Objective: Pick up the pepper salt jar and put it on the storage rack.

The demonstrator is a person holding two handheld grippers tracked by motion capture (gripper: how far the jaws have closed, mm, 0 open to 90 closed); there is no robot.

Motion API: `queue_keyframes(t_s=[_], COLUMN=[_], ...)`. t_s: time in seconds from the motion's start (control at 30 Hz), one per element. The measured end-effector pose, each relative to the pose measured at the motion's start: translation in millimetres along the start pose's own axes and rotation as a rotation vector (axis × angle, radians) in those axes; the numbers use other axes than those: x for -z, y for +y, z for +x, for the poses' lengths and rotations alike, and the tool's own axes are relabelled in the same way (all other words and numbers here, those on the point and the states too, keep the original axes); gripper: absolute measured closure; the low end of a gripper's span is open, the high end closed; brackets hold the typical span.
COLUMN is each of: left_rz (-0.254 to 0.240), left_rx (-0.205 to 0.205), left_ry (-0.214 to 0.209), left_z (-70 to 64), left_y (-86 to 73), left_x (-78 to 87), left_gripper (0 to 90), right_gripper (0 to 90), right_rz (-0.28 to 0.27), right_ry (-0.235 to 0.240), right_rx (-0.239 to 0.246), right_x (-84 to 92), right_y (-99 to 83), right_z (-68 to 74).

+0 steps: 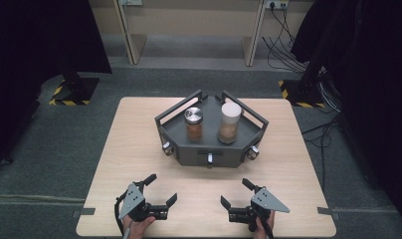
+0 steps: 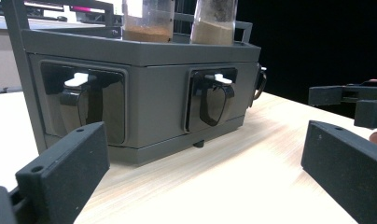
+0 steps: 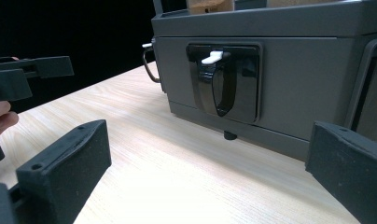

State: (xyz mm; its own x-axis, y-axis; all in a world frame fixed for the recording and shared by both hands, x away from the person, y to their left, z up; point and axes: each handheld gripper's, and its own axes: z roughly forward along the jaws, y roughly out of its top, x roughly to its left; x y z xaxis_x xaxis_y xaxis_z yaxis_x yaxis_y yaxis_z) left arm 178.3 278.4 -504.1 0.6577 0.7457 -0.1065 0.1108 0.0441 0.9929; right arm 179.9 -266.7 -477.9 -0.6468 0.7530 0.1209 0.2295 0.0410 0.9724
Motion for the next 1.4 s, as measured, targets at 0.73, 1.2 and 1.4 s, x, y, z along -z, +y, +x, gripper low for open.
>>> queue_keyframes(t_s=[0.73, 1.2, 1.4], left_rz=[0.001, 0.002, 0.002], left_rx=[-0.001, -0.001, -0.001], left_ry=[-0.004, -0.004, -0.004], left_z=[0.0, -0.1, -0.1], left_y=[-0.1, 0.0, 0.0], left_x=[-0.7, -0.8, -0.8], left_gripper=[0.2, 0.2, 0.2], right_gripper=[0.4, 0.4, 0.4], right_rz=[0.002, 0.001, -0.001], right_ry=[-0.004, -0.004, -0.004], right_rx=[0.003, -0.001, 0.001], right_x=[0.4, 1.3, 1.7], right_y=[-0.2, 0.2, 0.3], right_z=[0.5, 0.4, 0.0])
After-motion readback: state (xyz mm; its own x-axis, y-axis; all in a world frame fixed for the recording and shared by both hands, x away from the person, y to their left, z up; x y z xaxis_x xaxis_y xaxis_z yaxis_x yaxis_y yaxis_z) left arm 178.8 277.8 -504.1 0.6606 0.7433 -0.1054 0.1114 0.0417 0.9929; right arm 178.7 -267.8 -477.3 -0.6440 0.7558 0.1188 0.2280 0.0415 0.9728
